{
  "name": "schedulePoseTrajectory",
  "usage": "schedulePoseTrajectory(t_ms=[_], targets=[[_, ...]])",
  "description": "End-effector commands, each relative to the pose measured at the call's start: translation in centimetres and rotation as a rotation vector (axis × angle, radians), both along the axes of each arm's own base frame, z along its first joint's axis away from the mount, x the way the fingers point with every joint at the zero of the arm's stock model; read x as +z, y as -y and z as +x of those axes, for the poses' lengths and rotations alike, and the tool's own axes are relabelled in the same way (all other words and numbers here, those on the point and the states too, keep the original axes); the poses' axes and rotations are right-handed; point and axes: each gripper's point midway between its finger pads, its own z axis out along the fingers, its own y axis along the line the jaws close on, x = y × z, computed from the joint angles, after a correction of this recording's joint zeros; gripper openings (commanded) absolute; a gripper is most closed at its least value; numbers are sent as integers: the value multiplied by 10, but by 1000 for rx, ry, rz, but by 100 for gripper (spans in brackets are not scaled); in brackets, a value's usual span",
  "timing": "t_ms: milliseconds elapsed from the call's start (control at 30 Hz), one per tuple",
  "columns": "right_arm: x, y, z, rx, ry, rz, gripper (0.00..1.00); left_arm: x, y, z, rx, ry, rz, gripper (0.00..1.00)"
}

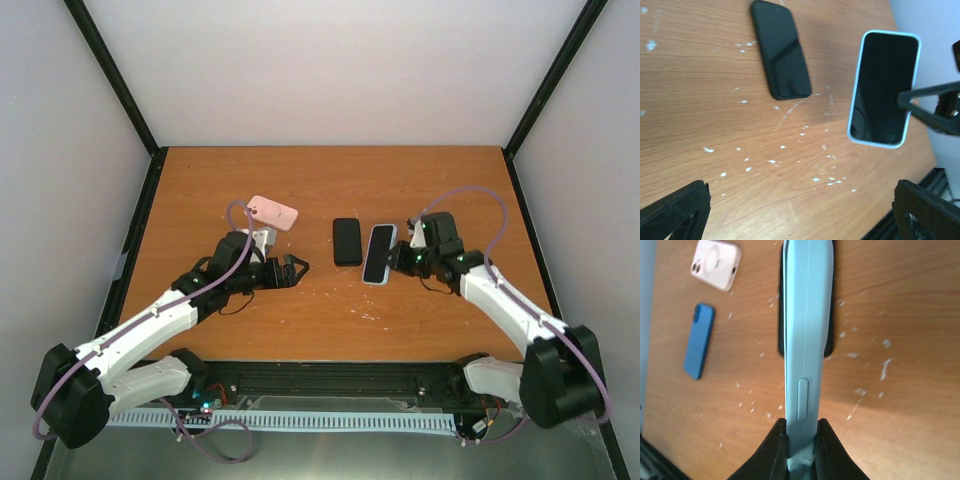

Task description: Put the phone into the phone case

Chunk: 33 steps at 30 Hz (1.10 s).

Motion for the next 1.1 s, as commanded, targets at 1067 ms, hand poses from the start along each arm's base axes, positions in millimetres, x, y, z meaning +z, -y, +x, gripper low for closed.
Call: schedulePoseTrajectory(t_ms=[1067], targets=[[-46,-8,210,-88,187,-143,3,-23,-23,8,64,5,111,100]])
